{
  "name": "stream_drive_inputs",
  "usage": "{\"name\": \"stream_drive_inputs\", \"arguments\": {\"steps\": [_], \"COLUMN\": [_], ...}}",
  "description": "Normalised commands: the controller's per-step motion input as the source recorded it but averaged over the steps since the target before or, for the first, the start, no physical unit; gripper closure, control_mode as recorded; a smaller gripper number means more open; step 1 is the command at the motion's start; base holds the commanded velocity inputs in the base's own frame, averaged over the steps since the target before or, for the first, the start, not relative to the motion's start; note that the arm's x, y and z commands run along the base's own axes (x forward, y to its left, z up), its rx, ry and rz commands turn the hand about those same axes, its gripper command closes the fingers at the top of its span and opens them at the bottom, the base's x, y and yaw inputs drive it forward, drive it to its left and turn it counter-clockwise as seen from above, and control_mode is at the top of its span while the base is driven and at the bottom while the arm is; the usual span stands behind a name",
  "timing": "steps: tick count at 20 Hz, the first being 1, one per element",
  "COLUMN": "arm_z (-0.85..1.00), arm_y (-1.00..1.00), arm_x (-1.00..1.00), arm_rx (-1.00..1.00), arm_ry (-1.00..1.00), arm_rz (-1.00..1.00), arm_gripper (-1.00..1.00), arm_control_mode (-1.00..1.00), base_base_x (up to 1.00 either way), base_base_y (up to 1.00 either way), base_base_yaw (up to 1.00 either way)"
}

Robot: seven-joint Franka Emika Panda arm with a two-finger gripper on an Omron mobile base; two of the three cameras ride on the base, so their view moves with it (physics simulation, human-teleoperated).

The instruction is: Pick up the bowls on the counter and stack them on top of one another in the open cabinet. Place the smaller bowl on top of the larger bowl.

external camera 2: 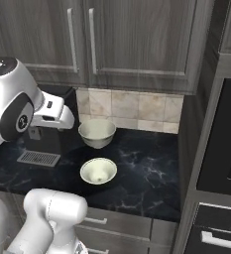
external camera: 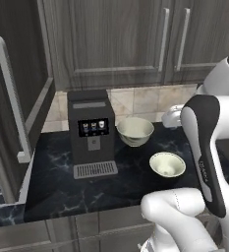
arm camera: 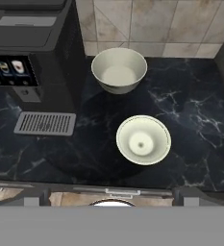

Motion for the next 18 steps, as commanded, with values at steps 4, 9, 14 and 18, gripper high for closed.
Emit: {"name": "stream_drive_inputs", "arguments": {"steps": [4,9,14,18], "arm_z": [0.0,-0.1,-0.18,-0.19], "arm_y": [0.0,-0.2,-0.14,-0.1], "arm_x": [0.0,0.16,0.22,0.27], "arm_rx": [0.0,0.03,0.03,0.04], "arm_ry": [0.0,-0.05,-0.03,0.0], "arm_rz": [0.0,0.02,0.03,-0.02], "arm_gripper": [-1.0,-1.0,-1.0,-1.0], "arm_control_mode": [1.0,-1.0,-1.0,-1.0], "base_base_x": [0.48,0.0,0.0,0.0], "base_base_y": [-0.21,0.0,0.0,0.0], "base_base_yaw": [0.03,0.0,0.0,0.0]}}
